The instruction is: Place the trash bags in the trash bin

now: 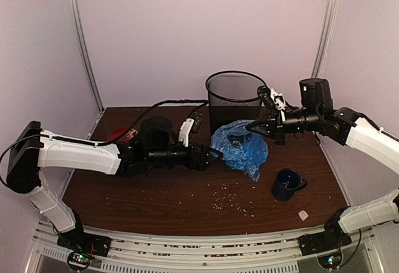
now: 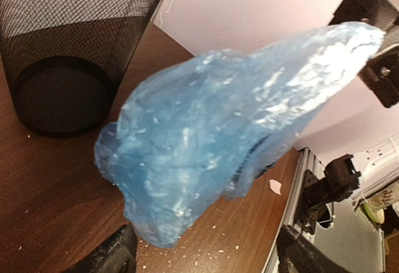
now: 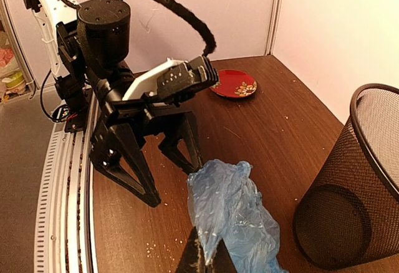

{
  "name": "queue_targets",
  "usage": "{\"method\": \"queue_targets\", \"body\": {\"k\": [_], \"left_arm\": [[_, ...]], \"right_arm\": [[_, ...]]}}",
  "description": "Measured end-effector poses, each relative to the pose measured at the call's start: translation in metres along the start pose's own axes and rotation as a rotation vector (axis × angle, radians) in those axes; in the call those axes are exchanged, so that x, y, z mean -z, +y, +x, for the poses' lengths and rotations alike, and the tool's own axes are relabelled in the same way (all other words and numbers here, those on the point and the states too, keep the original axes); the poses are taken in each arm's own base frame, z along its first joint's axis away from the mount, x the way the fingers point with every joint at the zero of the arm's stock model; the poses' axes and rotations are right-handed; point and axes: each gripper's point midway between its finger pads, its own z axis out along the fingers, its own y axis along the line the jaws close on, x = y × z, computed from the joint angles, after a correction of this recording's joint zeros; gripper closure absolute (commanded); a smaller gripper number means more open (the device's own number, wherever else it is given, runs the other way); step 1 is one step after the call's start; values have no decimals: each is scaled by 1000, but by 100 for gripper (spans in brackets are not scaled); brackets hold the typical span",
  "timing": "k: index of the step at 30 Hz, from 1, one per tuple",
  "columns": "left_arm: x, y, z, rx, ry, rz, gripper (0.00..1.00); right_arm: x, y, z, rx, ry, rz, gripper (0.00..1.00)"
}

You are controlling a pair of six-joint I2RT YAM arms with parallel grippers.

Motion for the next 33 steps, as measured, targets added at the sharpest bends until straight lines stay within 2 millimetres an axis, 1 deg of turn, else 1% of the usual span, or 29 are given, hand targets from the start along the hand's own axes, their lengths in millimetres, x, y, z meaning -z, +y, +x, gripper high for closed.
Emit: {"method": "queue_targets", "body": {"k": [2,4,7,9,11,12,15,17,20,22,25,27,29,31,33], "left_arm": [[-8,8,1,-6,0,-50,33],[-14,18,-1,-21,-12,-106,38],[-20,30,-5,-52,-28,-173,40],[-24,35,-8,-75,-35,-202,38],[-28,40,-12,-94,-44,-230,30],[-30,43,-14,-104,-49,-249,27],[-31,50,-17,-142,-49,-294,25],[-31,51,-18,-172,-45,-300,24],[-31,43,-15,-246,-20,-271,24],[-29,30,-12,-316,0,-233,24],[-19,1,-11,-418,8,-152,24],[-9,-21,-13,-477,-5,-83,24],[2,-36,-15,-528,-18,-27,24],[7,-45,-17,-569,-23,15,25],[6,-47,-14,-595,-11,34,25]], "right_arm": [[0,0,0,-5,0,-1,100],[0,1,1,-9,2,-5,100],[0,3,2,-14,7,-15,100],[0,4,5,-19,15,-22,100],[0,6,7,-20,25,-29,100],[0,7,9,-18,33,-35,100],[0,11,16,-22,57,-54,100],[-1,13,22,-24,77,-67,100],[-2,14,27,-25,102,-78,100],[-4,13,30,-18,119,-90,100],[-8,14,33,-5,145,-121,100],[-12,16,37,8,172,-160,100],[-15,17,39,17,189,-191,100],[-19,21,41,22,206,-225,100],[-22,26,41,34,219,-254,100]]}}
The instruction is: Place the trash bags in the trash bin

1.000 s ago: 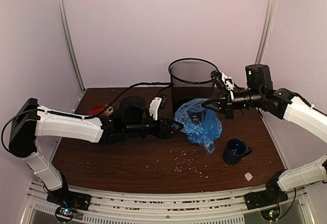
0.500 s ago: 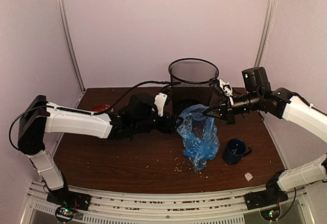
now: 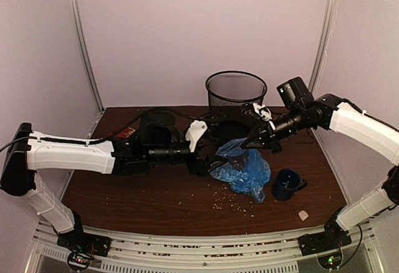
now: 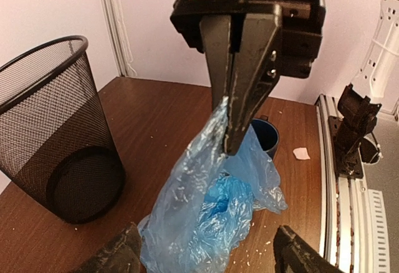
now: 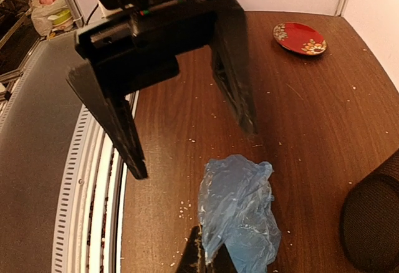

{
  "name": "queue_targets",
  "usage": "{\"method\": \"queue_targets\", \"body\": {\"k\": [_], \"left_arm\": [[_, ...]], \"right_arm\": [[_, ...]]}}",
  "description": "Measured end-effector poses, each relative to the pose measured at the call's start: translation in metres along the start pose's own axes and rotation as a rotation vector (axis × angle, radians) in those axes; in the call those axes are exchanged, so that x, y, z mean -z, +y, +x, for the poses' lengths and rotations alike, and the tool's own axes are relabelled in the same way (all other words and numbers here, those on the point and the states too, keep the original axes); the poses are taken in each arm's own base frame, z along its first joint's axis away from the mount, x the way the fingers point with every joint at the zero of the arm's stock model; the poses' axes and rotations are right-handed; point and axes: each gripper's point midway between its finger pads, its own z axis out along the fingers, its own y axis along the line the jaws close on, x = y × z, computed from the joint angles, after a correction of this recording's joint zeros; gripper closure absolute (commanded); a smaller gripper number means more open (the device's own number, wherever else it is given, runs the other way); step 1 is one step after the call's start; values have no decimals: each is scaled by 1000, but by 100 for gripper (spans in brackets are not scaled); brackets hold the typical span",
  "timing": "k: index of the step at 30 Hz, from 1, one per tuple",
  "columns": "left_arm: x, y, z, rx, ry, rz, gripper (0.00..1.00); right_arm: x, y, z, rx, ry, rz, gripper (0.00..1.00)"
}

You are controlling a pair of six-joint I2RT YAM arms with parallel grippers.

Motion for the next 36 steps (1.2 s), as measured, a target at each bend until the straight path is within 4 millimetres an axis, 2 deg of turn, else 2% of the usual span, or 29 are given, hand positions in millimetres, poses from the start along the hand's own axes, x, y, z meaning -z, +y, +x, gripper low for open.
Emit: {"method": "queue_targets", "body": {"k": [2,5,8,11,14,15,16,17,19,22,26,30,36], "left_arm": [[-6,-1,7,-15,24,9,27],[-14,0,23,-30,65,10,36],[-19,0,32,-40,85,10,50],[-19,1,32,-46,78,6,65],[-18,1,31,-47,60,1,85],[-17,1,33,-43,59,2,94],[-17,1,34,-40,59,1,100],[-16,2,35,-35,61,-2,100],[-15,5,37,-27,67,-20,100],[-12,15,37,7,76,-85,100],[3,42,34,112,79,-240,100],[29,73,34,272,51,-408,100],[52,103,69,468,78,-580,100]], "right_arm": [[-6,7,-1,17,15,-34,100],[-12,16,-5,39,24,-81,100],[-16,20,-6,46,25,-119,100],[-18,20,-5,40,34,-131,100],[-18,21,-3,41,40,-137,100],[-18,22,-3,41,41,-138,96],[-18,22,-3,41,42,-138,86],[-18,22,-3,40,42,-137,74],[-18,20,-3,21,43,-131,55],[-20,7,-8,9,27,-69,37],[-25,-3,15,-51,48,19,32],[-30,-7,42,-121,103,61,29],[-42,-12,71,-205,142,94,26]]}}
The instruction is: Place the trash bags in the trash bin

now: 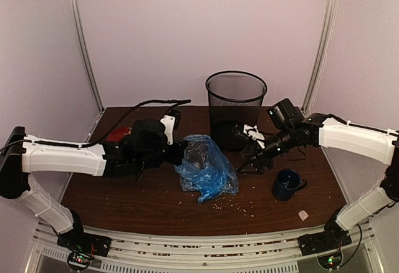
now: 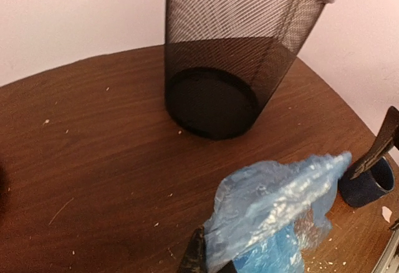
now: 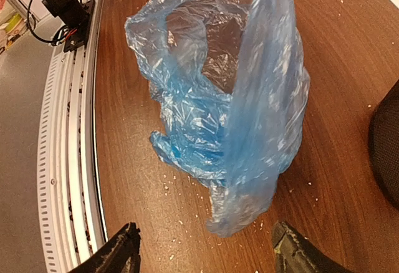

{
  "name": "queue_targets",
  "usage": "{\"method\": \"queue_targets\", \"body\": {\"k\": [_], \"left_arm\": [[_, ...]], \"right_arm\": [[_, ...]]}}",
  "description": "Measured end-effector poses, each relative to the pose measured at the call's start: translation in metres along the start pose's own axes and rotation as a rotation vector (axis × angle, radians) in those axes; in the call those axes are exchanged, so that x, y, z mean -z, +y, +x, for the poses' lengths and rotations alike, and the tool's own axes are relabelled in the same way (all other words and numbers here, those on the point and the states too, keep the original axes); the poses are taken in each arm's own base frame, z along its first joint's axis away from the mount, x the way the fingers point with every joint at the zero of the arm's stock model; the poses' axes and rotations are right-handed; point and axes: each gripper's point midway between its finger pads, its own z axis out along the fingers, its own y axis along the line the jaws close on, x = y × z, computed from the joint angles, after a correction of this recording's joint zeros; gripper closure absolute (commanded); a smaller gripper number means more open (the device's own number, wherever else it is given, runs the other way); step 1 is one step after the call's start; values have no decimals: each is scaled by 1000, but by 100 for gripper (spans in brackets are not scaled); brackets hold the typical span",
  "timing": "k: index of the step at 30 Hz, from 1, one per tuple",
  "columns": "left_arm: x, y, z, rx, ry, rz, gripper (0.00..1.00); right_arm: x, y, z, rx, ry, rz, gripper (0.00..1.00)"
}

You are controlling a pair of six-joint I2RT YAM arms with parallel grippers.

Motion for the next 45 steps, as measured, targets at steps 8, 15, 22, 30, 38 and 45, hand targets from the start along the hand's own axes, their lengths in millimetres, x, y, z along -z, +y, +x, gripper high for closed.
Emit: {"method": "queue_targets", "body": {"k": [8,15,22,30,38,45], "left_arm": [[0,33,21,92,37,-126,100],[7,44,18,105,26,-154,100],[7,52,25,103,38,-169,100],[5,62,28,112,53,-181,100],[3,77,-13,108,175,-226,100],[201,-58,-301,9,-549,180,100]], "right_arm": [[-53,-20,34,-100,106,19,26],[-67,-46,40,-124,125,137,29],[-79,-62,46,-138,133,190,43],[-87,-57,52,-136,133,145,100],[-33,-59,-62,-43,18,153,100],[221,19,-315,400,-667,397,100]]}}
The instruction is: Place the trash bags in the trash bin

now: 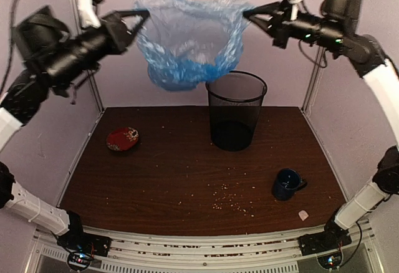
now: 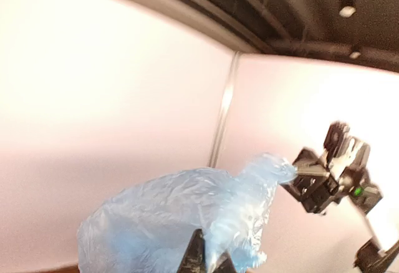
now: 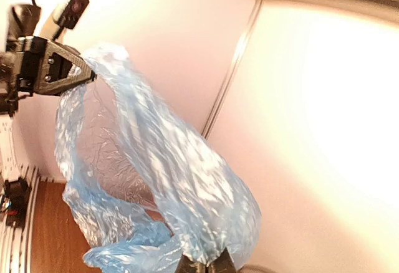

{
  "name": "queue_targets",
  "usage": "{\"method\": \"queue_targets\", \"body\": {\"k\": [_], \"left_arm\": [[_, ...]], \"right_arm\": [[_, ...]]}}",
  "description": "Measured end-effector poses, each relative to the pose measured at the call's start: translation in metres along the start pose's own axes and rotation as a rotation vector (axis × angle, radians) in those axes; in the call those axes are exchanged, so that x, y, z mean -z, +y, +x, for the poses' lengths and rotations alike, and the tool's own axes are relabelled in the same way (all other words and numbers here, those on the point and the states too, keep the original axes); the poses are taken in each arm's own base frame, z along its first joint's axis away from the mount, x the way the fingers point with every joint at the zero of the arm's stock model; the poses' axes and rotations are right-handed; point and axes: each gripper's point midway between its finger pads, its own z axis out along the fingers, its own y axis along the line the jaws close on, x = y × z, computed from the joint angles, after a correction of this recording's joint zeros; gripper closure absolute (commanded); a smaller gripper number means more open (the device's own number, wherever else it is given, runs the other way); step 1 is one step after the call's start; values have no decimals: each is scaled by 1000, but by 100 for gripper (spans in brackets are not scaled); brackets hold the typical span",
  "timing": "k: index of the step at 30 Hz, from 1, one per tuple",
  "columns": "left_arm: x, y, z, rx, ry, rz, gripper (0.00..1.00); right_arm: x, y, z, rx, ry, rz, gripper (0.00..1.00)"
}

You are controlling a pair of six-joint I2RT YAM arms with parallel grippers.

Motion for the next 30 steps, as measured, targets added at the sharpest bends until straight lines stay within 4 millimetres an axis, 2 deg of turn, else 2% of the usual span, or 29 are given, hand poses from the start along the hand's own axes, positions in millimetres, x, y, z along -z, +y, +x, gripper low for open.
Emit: {"method": "queue_targets", "body": {"k": [1,2,3,4,5,6,7,8,9,10,11,12,13,14,15,16,19,21,22,25,30], "left_arm": [[22,-17,-33,10,-81,66,100],[46,-26,-60,18,-152,118,100],[66,-23,-80,23,-213,132,100],[77,-14,-82,21,-236,118,100],[78,-7,-66,14,-215,100,100],[72,-2,-32,5,-161,91,100],[59,3,29,-8,-46,82,100],[50,7,89,-22,74,73,100],[49,15,169,-43,247,60,100],[58,25,246,-76,425,40,100],[78,39,315,-115,603,13,100],[112,58,374,-160,785,-20,100],[136,70,399,-186,883,-41,100],[156,79,408,-199,942,-58,100],[158,79,399,-186,924,-57,100],[152,74,381,-160,868,-45,100],[123,48,299,-66,638,7,100],[110,36,256,-21,518,32,100],[107,33,246,-12,490,38,100],[103,31,237,-19,467,38,100],[99,37,252,-68,513,0,100]], "right_arm": [[27,1,-37,54,-84,20,100],[48,8,-55,88,-132,21,100],[64,17,-65,118,-177,13,100],[82,36,-63,140,-208,-13,100],[90,54,-47,139,-193,-50,100],[90,69,-16,129,-154,-78,100],[82,79,24,108,-83,-102,100],[68,91,77,74,19,-141,100],[52,111,147,18,161,-204,100],[46,131,212,-46,312,-265,100],[46,156,279,-118,475,-340,100],[59,180,331,-182,618,-404,100],[72,195,356,-224,703,-445,100],[90,209,372,-254,777,-490,100],[100,215,370,-262,796,-515,100],[102,213,354,-240,762,-523,100],[94,195,291,-142,598,-513,100],[89,185,255,-93,499,-513,100],[88,185,247,-83,475,-520,100],[88,191,250,-111,483,-558,100],[78,193,261,-180,533,-585,100]]}}
